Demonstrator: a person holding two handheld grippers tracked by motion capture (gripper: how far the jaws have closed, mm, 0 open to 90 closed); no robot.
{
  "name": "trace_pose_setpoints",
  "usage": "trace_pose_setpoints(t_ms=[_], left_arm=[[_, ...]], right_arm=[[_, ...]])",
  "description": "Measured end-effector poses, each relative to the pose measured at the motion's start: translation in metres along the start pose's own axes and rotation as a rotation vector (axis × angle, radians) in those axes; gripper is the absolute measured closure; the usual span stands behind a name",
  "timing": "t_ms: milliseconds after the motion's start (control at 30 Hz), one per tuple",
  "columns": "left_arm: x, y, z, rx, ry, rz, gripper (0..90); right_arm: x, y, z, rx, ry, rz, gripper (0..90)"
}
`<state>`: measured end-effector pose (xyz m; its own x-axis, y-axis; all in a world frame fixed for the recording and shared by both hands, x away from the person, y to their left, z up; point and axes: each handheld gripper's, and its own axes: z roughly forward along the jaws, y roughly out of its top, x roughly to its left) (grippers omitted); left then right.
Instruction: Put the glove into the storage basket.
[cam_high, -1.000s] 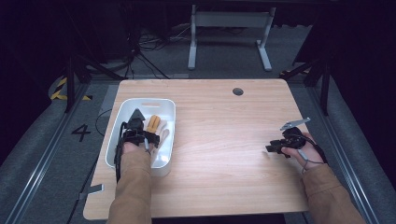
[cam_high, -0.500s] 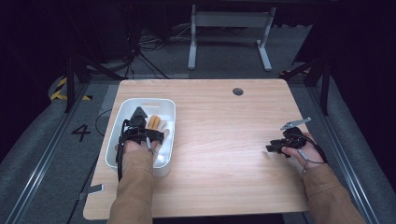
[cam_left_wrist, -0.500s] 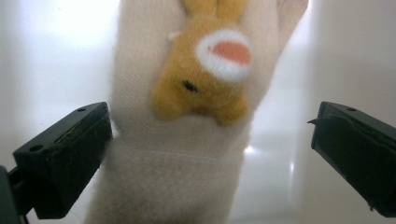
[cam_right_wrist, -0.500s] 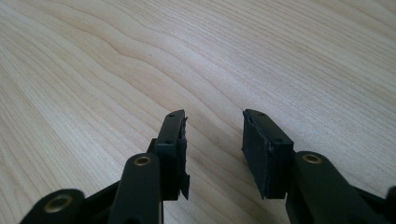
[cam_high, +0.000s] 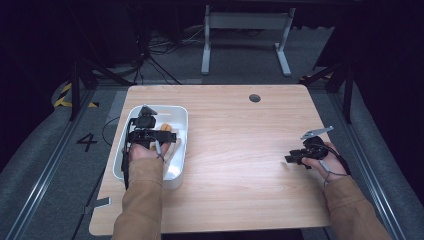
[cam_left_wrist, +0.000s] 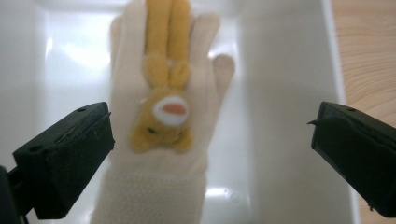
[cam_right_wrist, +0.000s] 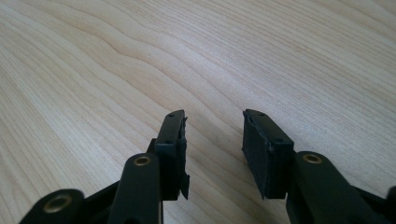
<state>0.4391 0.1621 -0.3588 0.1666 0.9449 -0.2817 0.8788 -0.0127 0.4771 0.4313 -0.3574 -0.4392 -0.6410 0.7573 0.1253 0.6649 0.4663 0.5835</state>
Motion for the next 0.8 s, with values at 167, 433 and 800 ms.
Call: trace_pose_setpoints(t_ms=[167,433,800], left_arm=[[-0.017,0.003,-0.005,-0.073,-0.048,0.092,0.0],[-0.055,0.007,0.001,-0.156,-0.104,0.249,0.0],[-0.114,-0.001,0.005,-0.157,-0.405,0.501,5.0]], right_arm=[[-0.001,-0.003,-0.001,0.002,-0.006,-0.002,60.0],[-0.004,-0.013,-0.010,-0.008,-0.023,0.020,60.0],[-0.007,-0.023,-0.020,-0.023,-0.046,0.026,60.3]])
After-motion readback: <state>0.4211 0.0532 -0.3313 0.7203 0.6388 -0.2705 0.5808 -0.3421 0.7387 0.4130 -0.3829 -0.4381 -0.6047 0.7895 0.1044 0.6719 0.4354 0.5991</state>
